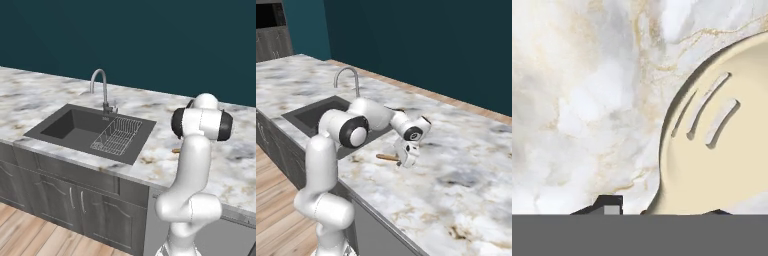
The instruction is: Organize the utensils by type. Pick up the wooden spoons from the counter and place them in the open cabinet. Then pick up the metallic utensils from the counter and place them in the open drawer.
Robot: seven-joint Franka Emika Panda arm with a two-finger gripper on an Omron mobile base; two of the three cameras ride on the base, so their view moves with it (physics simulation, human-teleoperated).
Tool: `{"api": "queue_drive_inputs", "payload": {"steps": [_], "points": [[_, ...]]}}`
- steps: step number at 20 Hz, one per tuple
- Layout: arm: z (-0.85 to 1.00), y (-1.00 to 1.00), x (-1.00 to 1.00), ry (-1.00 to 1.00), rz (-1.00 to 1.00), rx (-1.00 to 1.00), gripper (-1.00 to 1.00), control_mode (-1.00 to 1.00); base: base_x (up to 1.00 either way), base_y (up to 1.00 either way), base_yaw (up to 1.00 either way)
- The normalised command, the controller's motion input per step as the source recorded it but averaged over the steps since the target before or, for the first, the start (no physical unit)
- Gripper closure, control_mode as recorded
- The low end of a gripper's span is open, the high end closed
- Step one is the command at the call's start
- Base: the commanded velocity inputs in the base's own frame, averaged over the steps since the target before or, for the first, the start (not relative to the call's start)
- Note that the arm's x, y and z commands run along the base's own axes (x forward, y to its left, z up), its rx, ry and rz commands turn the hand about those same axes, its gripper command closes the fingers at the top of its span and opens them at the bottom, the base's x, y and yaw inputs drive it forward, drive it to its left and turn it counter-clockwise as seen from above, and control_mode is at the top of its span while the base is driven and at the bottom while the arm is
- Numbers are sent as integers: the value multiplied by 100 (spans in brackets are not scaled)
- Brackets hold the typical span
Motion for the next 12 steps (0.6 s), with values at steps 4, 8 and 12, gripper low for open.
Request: {"api": "queue_drive_inputs", "payload": {"steps": [4,8,12], "points": [[100,0,-58,-17,-15,0,100,-100,0,0,0],[100,15,-92,-32,-9,-6,100,-100,0,0,0],[85,51,-100,-42,-3,-21,100,-100,0,0,0]]}}
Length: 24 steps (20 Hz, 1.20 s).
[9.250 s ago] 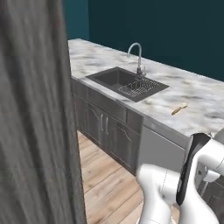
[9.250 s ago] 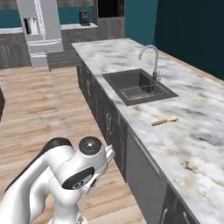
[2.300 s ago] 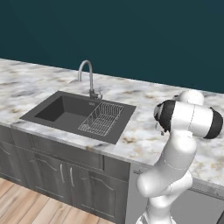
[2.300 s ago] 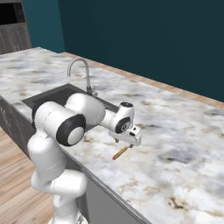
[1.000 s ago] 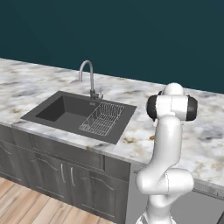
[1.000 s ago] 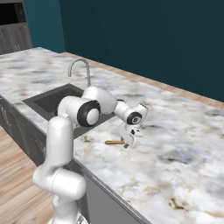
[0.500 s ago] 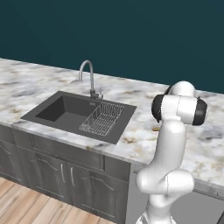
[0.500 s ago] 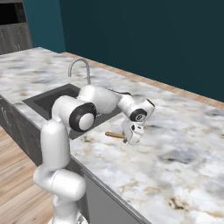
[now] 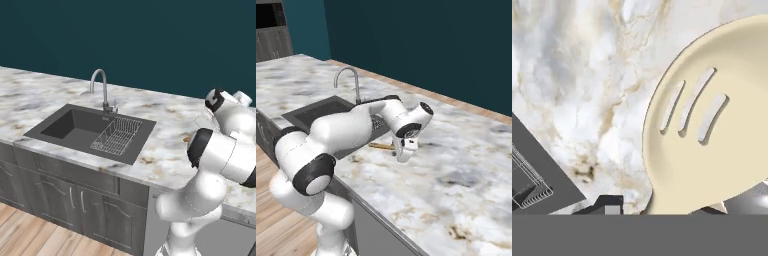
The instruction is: Organize the utensils by type. Pick up the wooden spoons from the counter and place them in the open cabinet. Then pick up the metallic utensils from the counter and place them in the open drawer.
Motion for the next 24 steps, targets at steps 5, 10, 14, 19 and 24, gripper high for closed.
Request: {"api": "queue_drive_inputs", "payload": {"steps": [5,10,14,19,24], "points": [[54,74,-100,-33,-5,-35,100,-100,0,0,0],[26,94,-100,-27,-11,-34,100,-100,0,0,0],[11,72,-95,-20,-24,-19,100,-100,0,0,0],[0,28,-15,0,-20,-5,100,-100,0,0,0],[0,6,0,1,-3,0,100,-100,0,0,0]]}}
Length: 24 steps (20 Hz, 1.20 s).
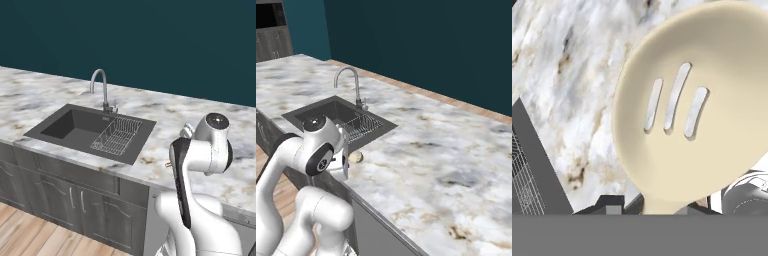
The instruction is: Organize the utensils by type. Pick up the wooden spoons from the counter and place them in the open cabinet. Then pick up the metallic utensils from the counter and place them in the open drawer.
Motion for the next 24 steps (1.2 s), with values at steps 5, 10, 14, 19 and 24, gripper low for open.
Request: {"api": "queue_drive_inputs", "payload": {"steps": [5,10,14,19,24], "points": [[0,0,0,0,0,1,100,-100,0,0,0],[0,0,0,0,0,0,100,100,-41,0,8],[0,0,0,0,0,0,100,100,-69,4,33],[0,0,0,0,0,0,100,100,-76,7,49],[0,0,0,0,0,0,100,100,-72,0,62]]}}
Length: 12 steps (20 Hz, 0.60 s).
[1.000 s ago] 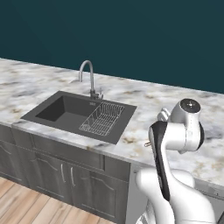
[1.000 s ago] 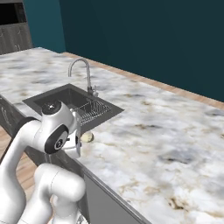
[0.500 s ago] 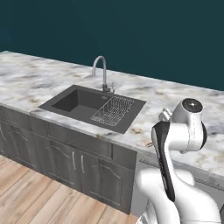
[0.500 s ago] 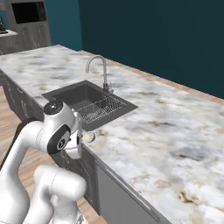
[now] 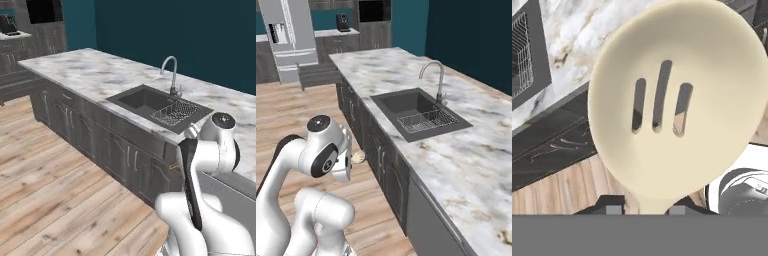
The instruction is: Organize the utensils by type. Pick up the wooden spoons from the counter and place them in the open cabinet. Then pick up the metallic utensils from the counter and place them in the open drawer.
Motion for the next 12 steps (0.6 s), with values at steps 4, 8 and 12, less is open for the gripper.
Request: {"api": "queue_drive_inputs", "payload": {"steps": [4,8,12], "points": [[0,0,0,0,0,0,100,100,-58,0,67],[0,0,0,0,0,0,100,100,-45,0,72],[0,0,0,0,0,0,100,100,-39,0,73]]}}
